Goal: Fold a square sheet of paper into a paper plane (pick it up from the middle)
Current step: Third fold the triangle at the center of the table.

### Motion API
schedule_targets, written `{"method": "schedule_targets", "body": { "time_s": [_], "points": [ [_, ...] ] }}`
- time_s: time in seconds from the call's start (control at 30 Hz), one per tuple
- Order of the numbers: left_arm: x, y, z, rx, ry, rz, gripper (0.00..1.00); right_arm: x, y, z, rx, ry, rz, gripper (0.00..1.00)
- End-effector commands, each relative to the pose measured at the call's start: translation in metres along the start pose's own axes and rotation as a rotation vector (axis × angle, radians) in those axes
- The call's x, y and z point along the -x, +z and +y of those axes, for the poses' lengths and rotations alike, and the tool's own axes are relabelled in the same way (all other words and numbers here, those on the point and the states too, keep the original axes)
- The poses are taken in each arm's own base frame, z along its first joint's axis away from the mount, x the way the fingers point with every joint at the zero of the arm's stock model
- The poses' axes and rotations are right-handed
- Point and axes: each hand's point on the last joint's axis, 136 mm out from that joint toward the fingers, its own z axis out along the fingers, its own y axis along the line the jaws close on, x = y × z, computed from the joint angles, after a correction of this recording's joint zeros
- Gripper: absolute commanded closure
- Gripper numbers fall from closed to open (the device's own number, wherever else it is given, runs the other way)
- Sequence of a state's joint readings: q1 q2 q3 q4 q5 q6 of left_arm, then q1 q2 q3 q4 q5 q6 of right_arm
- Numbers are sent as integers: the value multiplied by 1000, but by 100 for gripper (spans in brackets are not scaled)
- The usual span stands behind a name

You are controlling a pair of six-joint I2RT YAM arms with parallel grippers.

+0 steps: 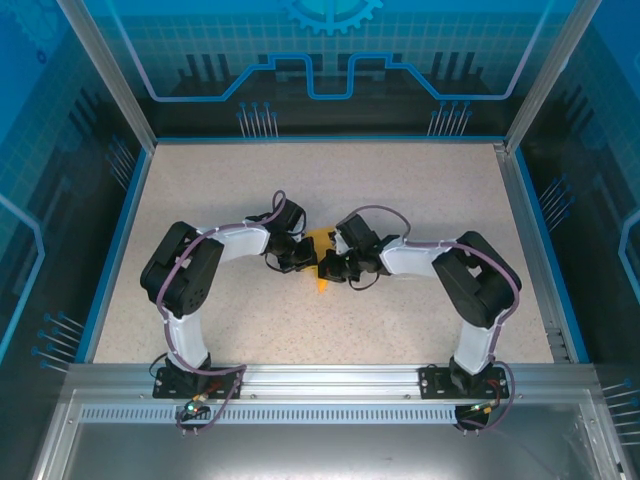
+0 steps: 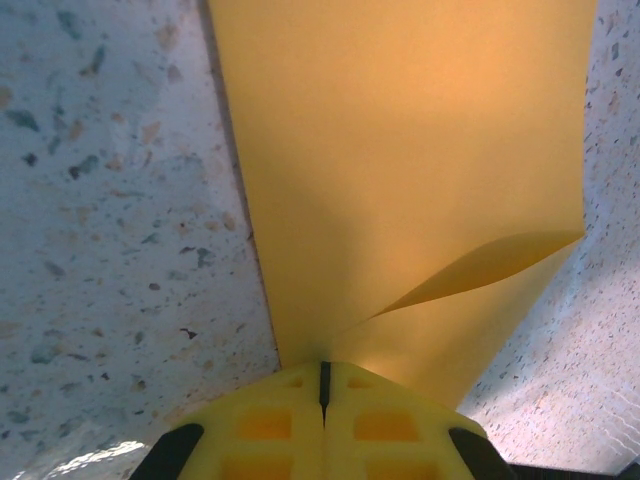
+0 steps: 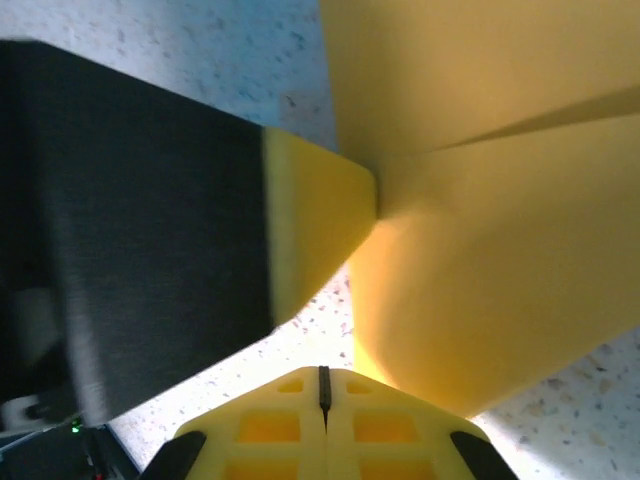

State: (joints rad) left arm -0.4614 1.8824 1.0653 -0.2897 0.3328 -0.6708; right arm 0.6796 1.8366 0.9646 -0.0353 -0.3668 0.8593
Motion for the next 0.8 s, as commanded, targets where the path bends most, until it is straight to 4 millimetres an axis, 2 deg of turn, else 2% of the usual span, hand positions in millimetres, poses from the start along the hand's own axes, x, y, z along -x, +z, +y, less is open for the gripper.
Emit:
{"method": "schedule_targets", "body": {
  "time_s": [0.0,0.23,0.3,0.37,0.53,0.67,0.77],
  "points": [
    [-22,12,46,170,-29,51,100,-8,8,-18,-50,16,43,98],
    [-21,11,46,175,-31,50,100,-35,4,-40,-94,47,101,98],
    [-21,11,46,176,-30,48,100,-35,0,-38,-86,38,99,98],
    [-22,11,46,175,-31,49,100,-28,-8,-35,-78,34,73,98],
    [-22,7,40,167,-19,47,100,10,-16,-10,-26,11,-21,98],
    [-23,8,42,169,-20,53,100,20,-4,-19,-45,43,-19,99],
    [-23,9,43,172,-22,53,100,18,2,-31,-64,64,-6,99]
  ]
}}
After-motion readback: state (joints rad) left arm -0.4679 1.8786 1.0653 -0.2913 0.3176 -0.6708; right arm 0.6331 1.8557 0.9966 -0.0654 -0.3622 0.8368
